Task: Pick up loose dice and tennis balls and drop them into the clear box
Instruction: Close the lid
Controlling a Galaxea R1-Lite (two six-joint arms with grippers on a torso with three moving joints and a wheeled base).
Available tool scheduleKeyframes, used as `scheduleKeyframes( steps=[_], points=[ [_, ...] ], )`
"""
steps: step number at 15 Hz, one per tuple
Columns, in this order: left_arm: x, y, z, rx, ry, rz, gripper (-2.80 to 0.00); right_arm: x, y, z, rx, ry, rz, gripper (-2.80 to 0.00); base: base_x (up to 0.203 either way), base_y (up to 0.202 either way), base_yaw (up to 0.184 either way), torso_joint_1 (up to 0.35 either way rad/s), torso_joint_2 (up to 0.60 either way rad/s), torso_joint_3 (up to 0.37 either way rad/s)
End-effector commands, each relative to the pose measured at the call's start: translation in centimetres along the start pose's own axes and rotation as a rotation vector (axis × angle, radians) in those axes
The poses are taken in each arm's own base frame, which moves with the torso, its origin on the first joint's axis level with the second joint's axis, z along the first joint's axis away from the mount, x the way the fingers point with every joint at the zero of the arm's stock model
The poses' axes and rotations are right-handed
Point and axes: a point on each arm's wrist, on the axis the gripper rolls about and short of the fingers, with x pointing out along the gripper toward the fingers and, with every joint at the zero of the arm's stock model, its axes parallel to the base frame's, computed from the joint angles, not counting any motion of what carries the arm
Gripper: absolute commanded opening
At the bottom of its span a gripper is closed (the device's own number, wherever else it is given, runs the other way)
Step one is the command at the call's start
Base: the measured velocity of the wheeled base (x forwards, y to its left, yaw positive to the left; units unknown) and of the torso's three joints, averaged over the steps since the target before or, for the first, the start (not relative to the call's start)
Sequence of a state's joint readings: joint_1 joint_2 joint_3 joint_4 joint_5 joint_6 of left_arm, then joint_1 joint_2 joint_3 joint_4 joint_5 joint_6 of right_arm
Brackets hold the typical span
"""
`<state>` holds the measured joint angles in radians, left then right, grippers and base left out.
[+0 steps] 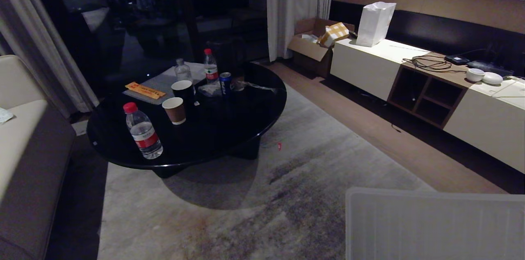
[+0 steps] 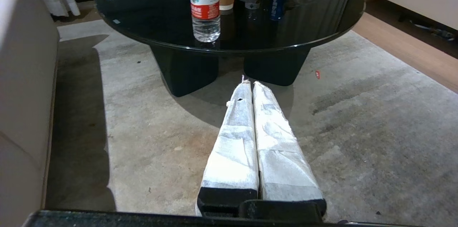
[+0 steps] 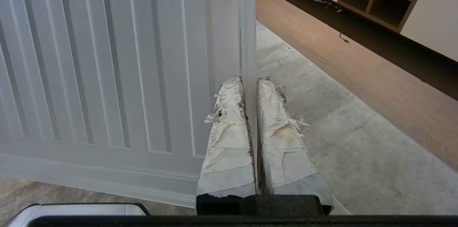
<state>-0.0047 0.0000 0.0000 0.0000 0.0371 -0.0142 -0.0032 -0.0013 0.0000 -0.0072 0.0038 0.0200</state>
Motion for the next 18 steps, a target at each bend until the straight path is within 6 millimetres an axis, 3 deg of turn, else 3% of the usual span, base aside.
scheduleKeyframes(
  steps=[1, 18],
  points=[
    [0.02, 0.00, -0.05, 0.001, 0.005, -0.002, -2.80, 0.01, 0.00, 0.00, 0.000, 0.001, 0.001, -2.80, 0.000, 0.000, 0.000, 0.000, 0.00, 0.000],
    [0.02, 0.00, -0.05, -0.007, 0.005, 0.000, -2.80, 0.02, 0.00, -0.04, 0.000, 0.002, 0.001, -2.80, -0.007, 0.000, 0.000, 0.000, 0.00, 0.000]
  ],
)
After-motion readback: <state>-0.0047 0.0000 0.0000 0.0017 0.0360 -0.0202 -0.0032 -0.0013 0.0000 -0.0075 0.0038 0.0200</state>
